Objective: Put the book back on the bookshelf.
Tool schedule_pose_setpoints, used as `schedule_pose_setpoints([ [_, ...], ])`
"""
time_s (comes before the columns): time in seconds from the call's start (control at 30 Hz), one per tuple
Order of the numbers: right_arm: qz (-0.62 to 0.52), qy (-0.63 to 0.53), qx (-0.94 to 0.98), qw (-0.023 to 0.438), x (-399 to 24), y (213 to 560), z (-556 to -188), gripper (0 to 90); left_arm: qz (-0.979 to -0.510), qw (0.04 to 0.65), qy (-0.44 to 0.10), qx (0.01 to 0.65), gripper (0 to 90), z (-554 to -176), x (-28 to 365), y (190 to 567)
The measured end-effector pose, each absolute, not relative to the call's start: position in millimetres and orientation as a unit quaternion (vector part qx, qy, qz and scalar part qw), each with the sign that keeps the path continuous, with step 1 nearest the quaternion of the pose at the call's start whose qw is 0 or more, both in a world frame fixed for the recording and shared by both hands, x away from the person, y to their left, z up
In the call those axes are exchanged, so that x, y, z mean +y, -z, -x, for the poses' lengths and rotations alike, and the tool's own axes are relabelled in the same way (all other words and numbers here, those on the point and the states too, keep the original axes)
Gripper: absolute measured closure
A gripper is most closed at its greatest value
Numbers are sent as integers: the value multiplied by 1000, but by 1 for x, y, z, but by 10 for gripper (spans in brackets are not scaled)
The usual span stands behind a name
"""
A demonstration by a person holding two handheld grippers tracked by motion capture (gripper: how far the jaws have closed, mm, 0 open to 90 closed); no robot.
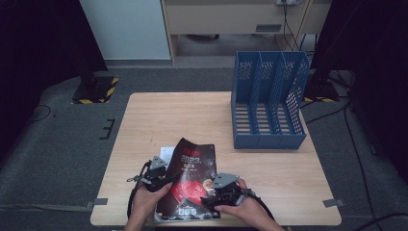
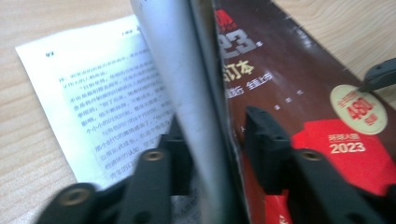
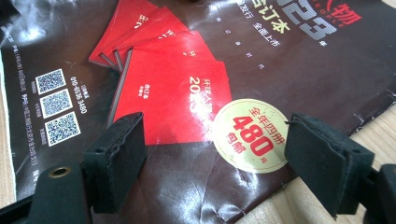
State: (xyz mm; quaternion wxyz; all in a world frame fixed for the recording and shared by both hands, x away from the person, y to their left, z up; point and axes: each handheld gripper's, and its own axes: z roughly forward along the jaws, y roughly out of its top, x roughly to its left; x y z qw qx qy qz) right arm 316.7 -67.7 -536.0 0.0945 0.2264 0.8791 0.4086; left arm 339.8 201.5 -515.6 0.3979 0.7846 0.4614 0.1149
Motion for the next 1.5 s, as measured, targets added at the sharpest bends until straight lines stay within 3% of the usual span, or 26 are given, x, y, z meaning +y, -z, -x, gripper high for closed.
schedule_pose_setpoints([
  [0.23, -263, -424, 863, 79, -76, 535, -325, 202, -782, 411, -134, 448, 831, -332, 196, 508],
  [0.73, -294, -433, 851, 45, -83, 532, -341, 136, -771, 455, -192, 403, 858, -313, 195, 482],
  [1.23, -312, -442, 841, 8, -68, 537, -357, 146, -757, 484, -205, 389, 861, -308, 197, 474],
  [1.33, -305, -440, 845, 22, -65, 538, -353, 146, -762, 463, -207, 404, 832, -311, 199, 479],
  [1.37, -305, -439, 845, 21, -66, 538, -353, 154, -762, 452, -215, 410, 708, -312, 199, 481],
  [1.4, -305, -439, 845, 21, -66, 538, -353, 154, -759, 444, -226, 420, 708, -314, 200, 482],
  [1.43, -306, -439, 845, 21, -66, 538, -353, 154, -754, 439, -236, 429, 636, -315, 202, 482],
  [1.5, -305, -439, 845, 22, -66, 538, -353, 154, -746, 431, -256, 438, 580, -315, 207, 482],
])
